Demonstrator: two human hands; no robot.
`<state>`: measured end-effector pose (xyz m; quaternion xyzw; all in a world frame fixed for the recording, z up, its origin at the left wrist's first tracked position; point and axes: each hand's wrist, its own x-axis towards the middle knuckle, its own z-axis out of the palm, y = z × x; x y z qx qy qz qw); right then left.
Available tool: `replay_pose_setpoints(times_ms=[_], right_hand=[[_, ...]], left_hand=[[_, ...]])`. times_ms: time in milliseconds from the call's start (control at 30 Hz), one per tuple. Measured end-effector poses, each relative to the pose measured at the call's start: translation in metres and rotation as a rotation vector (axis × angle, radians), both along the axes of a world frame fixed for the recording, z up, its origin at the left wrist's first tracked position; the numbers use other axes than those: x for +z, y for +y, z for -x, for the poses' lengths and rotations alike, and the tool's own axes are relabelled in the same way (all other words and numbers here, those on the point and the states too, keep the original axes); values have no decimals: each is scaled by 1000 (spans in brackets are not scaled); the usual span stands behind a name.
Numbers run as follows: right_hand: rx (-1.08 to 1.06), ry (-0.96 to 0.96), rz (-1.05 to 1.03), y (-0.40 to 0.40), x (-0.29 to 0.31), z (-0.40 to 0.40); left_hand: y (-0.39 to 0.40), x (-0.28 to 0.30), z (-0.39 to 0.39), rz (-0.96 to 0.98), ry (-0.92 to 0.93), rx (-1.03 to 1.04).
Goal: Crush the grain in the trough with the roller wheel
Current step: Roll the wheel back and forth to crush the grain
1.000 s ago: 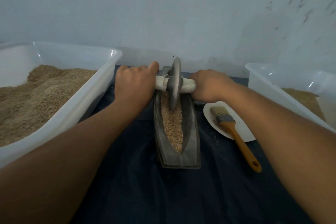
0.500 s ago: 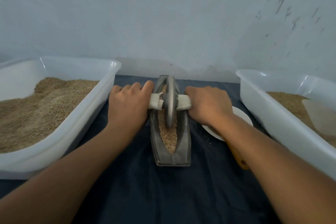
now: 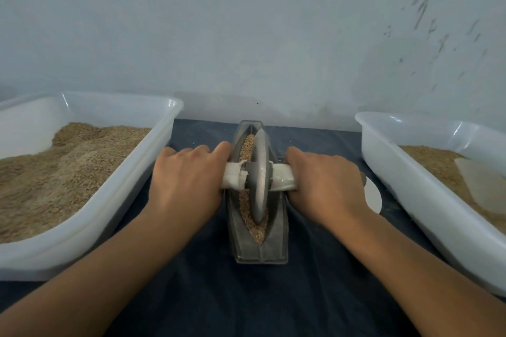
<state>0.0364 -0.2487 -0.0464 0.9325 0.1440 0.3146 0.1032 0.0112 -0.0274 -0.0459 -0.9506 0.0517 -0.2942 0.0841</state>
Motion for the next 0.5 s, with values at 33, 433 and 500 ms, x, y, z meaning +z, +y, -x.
replay_pose_setpoints(times_ms=[33,433,500], right_hand=[[8,22,-14,0,0,-3],[45,376,-69,1,13,-53],[50,443,-44,2,19,-62]], left_hand=[[0,0,-1,4,1,0],[-1,-2,-46,-54,-32,66],[-1,-3,-53,-33,-27,68]])
